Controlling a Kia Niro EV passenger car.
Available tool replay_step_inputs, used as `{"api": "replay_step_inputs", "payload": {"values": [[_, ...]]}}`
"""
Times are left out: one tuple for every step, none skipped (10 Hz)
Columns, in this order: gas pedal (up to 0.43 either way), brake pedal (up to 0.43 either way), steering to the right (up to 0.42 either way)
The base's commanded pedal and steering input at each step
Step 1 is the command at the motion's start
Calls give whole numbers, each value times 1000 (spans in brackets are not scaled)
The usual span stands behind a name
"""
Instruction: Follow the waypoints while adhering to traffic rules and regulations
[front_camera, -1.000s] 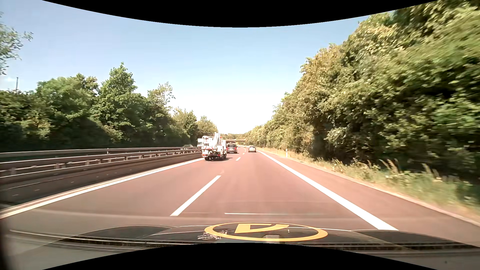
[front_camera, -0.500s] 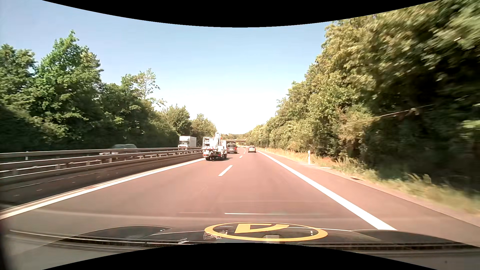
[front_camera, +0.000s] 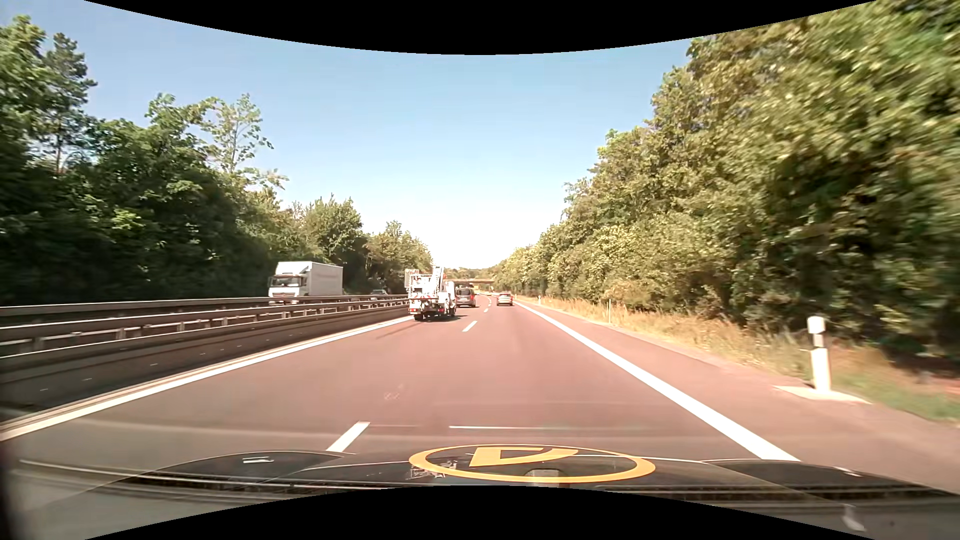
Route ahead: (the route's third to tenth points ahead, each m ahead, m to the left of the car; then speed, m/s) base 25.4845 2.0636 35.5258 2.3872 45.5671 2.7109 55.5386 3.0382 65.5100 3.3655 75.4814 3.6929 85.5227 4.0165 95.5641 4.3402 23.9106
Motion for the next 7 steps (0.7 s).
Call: {"api": "replay_step_inputs", "payload": {"values": [[189,0,-3],[189,0,-2],[177,0,-2],[177,0,-3],[169,0,-2],[169,0,-2],[157,0,-2]]}}
